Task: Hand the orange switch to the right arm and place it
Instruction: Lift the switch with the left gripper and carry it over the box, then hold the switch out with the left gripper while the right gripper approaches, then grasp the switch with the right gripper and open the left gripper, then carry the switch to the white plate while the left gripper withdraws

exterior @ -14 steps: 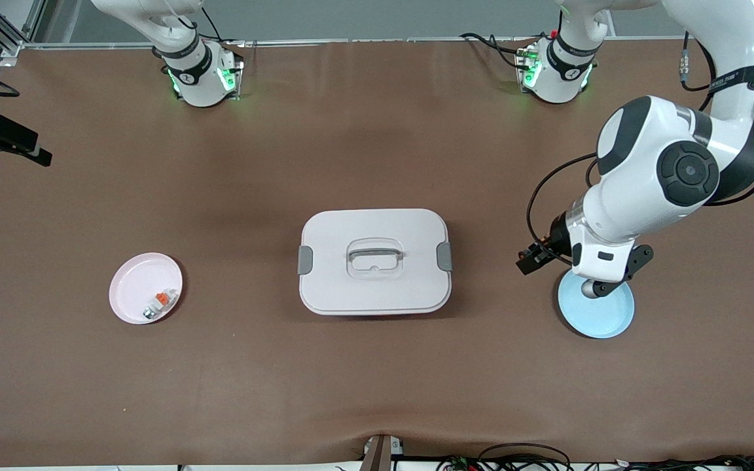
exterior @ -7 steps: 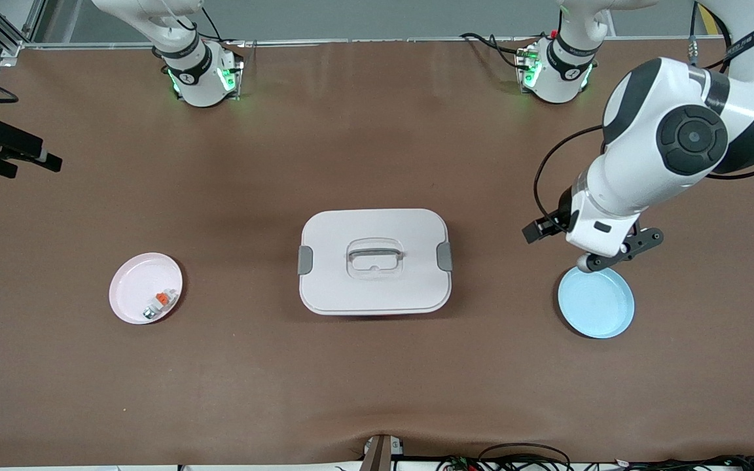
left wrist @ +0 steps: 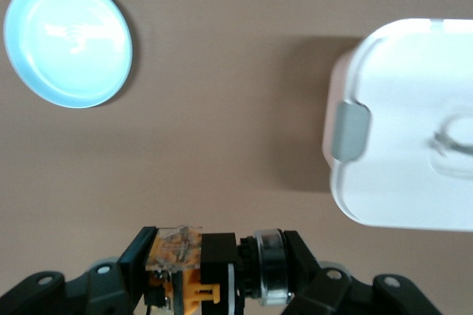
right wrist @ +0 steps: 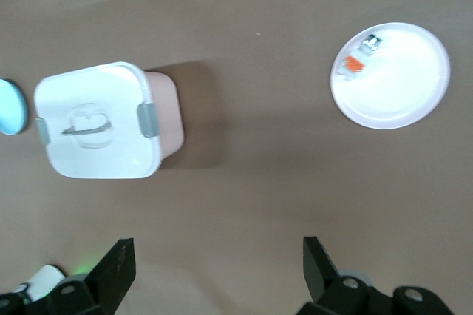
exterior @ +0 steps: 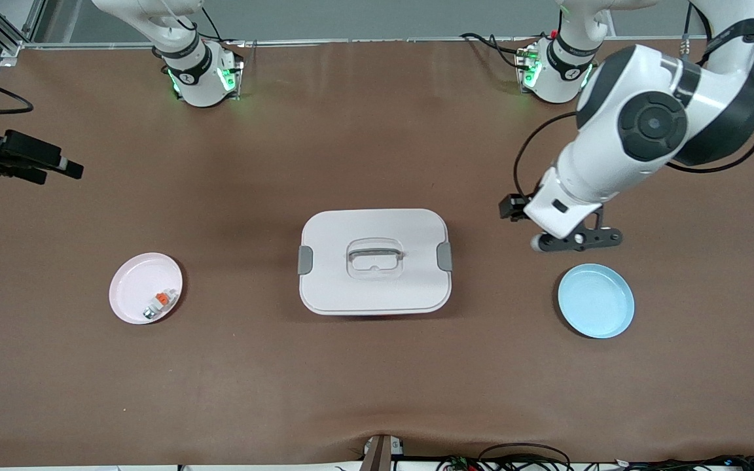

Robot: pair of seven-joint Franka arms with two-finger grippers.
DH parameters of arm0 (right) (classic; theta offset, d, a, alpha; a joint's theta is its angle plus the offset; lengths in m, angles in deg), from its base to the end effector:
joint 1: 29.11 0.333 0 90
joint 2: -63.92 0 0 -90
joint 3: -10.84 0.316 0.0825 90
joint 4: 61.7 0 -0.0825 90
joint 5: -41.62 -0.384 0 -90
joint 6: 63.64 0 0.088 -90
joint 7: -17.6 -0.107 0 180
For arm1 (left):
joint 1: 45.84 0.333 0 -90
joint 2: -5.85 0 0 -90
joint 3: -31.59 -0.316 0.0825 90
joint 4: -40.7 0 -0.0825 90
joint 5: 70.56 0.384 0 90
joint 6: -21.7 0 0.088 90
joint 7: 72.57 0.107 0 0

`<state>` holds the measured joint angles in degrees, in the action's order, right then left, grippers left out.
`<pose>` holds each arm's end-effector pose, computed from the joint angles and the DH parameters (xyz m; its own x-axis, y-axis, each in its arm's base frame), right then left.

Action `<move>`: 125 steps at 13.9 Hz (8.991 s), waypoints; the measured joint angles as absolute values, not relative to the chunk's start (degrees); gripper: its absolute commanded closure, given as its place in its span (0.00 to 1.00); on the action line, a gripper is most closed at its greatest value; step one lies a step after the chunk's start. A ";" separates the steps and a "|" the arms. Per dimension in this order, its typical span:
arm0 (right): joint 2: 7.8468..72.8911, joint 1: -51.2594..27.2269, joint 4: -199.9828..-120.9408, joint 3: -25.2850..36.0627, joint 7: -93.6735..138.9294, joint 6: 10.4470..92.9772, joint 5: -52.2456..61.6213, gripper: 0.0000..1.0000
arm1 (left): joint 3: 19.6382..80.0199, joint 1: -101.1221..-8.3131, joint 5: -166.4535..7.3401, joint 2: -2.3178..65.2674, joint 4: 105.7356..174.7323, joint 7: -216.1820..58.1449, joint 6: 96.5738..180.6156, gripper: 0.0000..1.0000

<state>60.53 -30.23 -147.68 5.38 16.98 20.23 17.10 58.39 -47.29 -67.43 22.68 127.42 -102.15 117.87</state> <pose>0.5633 -0.0148 0.6257 0.9927 -0.0802 -0.0906 -0.1105 -0.9059 -0.4089 0.5743 -0.2649 0.5014 0.9922 0.0242 -0.1227 0.0268 -0.9995 0.0193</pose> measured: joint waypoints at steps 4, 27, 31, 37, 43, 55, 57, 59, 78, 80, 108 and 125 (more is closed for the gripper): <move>62.49 -30.20 -153.61 5.51 16.89 24.71 13.52 0.00 | 59.61 -53.20 -67.12 22.95 125.44 -101.81 118.17 1.00; 72.01 -23.20 -171.67 6.45 8.63 38.97 0.11 0.00 | 60.02 -71.14 -89.94 34.97 117.37 -139.99 160.65 1.00; 73.01 -21.81 -173.14 6.51 5.79 41.07 -0.59 0.00 | 60.04 -72.15 -89.99 38.66 116.71 -156.65 167.31 1.00; 74.91 -16.25 -178.79 6.62 5.31 52.01 -4.34 0.00 | 60.05 -74.11 -90.01 41.30 114.91 -176.37 167.74 1.00; 75.84 -5.91 -183.12 6.73 2.20 66.05 -5.14 0.00 | 60.04 -75.69 -90.01 42.85 114.55 -189.89 168.77 1.00; 73.87 -2.22 -184.95 6.63 14.37 70.77 -1.49 0.00 | 60.04 -75.92 -90.01 42.88 114.34 -190.44 168.77 1.00; 72.83 -0.37 -185.66 6.66 14.38 73.80 -1.23 0.00 | 60.04 -75.92 -90.01 42.88 114.30 -190.44 168.77 1.00; 71.70 0.82 -185.97 6.66 14.37 75.47 -1.12 0.00 | 60.04 -75.92 -90.01 42.88 114.30 -190.44 168.77 1.00; 71.38 1.12 -185.16 6.59 14.39 73.77 -1.17 0.62 | 59.94 -75.94 -90.01 43.24 114.30 -190.44 168.82 1.00; 71.43 1.14 -185.06 6.55 14.27 73.68 -1.14 0.91 | 59.94 -75.94 -90.02 43.31 114.26 -190.44 168.87 1.00; 70.65 -0.51 -181.98 5.56 31.04 63.91 20.17 1.00 | 58.38 -72.28 -81.68 39.26 112.54 -185.72 158.57 0.00; 53.24 -26.96 -175.17 4.79 103.92 61.59 32.73 1.00 | 57.46 -44.00 -58.63 25.87 112.56 -107.77 117.74 0.00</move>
